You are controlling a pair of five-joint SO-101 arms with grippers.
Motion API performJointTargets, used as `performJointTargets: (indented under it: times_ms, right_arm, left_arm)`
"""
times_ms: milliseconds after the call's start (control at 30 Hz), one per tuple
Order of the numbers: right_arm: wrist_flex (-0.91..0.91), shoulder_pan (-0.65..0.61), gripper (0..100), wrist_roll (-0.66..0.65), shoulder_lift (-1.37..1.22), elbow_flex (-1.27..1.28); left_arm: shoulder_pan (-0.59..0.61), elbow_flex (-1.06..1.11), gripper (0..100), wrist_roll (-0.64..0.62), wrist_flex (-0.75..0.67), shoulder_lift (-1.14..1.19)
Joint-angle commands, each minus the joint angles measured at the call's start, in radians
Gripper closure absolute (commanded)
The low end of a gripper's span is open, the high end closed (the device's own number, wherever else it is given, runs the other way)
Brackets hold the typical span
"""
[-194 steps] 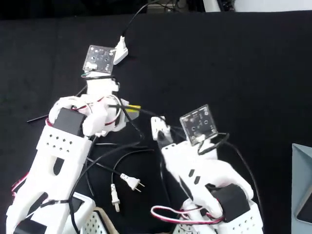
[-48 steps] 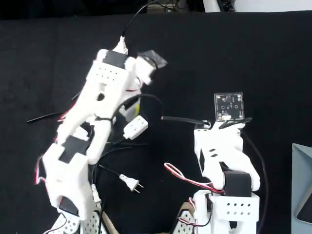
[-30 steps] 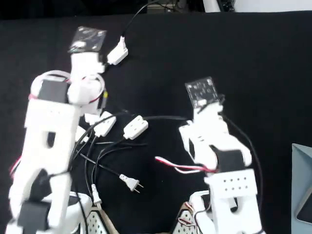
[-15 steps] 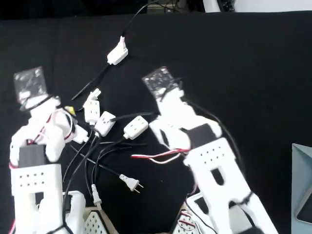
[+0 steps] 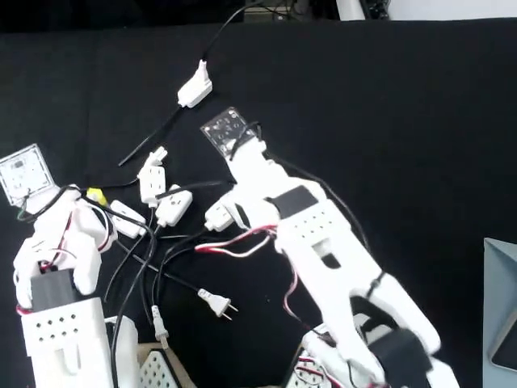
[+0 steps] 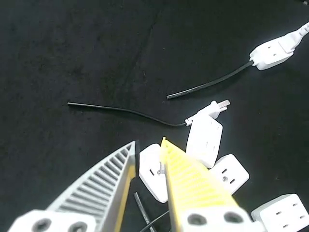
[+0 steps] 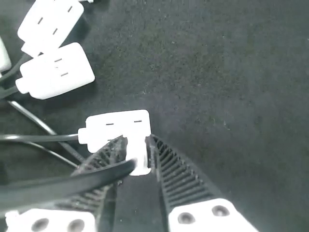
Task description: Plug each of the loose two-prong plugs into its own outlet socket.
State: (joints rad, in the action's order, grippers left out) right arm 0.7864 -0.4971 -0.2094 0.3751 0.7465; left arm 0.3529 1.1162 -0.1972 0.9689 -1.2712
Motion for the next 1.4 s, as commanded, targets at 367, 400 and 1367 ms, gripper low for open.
performJointTargets:
  times_ms: [367, 400, 1367]
  right_arm:
    - [-0.092, -0.014, 98.6, -0.003, -0.22, -0.15]
    - [-0.094, -0.014, 98.6, -0.003, -0.223, -0.15]
    - [-0.107, -0.015, 98.6, 0.002, -0.219, -0.074]
  left_arm:
    - [0.013, 0.021, 90, -0.009, -0.02, -0.074]
    - [0.013, 0.021, 90, -0.009, -0.02, -0.074]
    - [0.013, 0.021, 90, -0.008, -0.02, -0.074]
